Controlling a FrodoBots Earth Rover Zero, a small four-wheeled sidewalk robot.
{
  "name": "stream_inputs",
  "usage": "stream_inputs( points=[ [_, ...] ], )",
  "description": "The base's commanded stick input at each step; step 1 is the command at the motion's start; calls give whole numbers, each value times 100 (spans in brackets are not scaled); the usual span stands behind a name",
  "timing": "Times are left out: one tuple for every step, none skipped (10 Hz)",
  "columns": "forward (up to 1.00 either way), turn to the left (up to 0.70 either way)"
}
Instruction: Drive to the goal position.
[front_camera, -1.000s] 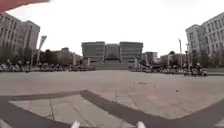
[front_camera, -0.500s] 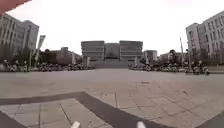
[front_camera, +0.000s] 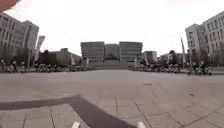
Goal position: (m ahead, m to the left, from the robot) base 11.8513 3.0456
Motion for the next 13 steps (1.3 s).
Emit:
stream_inputs(
  points=[
    [60, 0],
    [60, 0],
    [60, 0],
    [60, 0],
    [60, 0],
    [60, 0],
    [60, 4],
    [60, 15],
    [60, 12],
    [60, 5],
    [60, 2],
    [60, 0],
    [60, 0]
  ],
)
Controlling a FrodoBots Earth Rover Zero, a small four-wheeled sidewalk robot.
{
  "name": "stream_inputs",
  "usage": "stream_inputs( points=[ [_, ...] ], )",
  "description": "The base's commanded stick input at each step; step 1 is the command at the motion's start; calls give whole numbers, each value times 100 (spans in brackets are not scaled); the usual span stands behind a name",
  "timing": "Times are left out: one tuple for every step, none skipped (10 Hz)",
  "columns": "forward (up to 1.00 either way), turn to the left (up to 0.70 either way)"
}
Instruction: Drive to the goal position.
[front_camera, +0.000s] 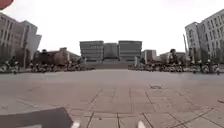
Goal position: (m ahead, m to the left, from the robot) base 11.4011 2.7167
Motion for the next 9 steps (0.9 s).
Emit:
stream_inputs(
  points=[
    [60, 0],
    [60, 0],
    [60, 0],
    [60, 0],
    [60, 0],
    [60, 0],
    [60, 0],
    [60, 0],
    [60, 0]
  ],
)
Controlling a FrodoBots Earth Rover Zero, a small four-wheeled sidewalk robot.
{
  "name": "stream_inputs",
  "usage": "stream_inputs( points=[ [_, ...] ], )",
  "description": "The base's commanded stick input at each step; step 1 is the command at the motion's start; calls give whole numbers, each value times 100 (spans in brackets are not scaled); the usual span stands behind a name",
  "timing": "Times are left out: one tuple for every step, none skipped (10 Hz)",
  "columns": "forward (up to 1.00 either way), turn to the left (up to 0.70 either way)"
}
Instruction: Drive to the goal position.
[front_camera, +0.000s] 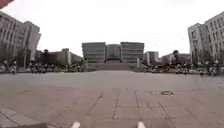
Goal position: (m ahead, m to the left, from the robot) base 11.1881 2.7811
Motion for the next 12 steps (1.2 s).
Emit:
stream_inputs(
  points=[
    [60, 0],
    [60, 0],
    [60, 0],
    [60, 0],
    [60, 0],
    [60, 0],
    [60, 0],
    [60, 0],
    [60, 0],
    [60, 0],
    [60, 0],
    [60, 0]
  ],
)
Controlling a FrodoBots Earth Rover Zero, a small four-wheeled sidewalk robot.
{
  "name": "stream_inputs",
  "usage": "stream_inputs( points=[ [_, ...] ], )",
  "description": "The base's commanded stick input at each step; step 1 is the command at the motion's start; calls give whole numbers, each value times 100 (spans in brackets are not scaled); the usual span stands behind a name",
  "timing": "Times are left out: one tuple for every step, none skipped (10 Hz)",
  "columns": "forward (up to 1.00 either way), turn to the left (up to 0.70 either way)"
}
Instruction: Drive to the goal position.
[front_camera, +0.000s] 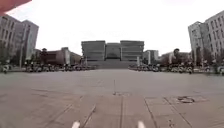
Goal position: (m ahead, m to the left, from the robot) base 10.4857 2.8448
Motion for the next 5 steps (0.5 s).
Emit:
stream_inputs(
  points=[
    [60, 0],
    [60, 0],
    [60, 0],
    [60, 0],
    [60, 0]
  ],
)
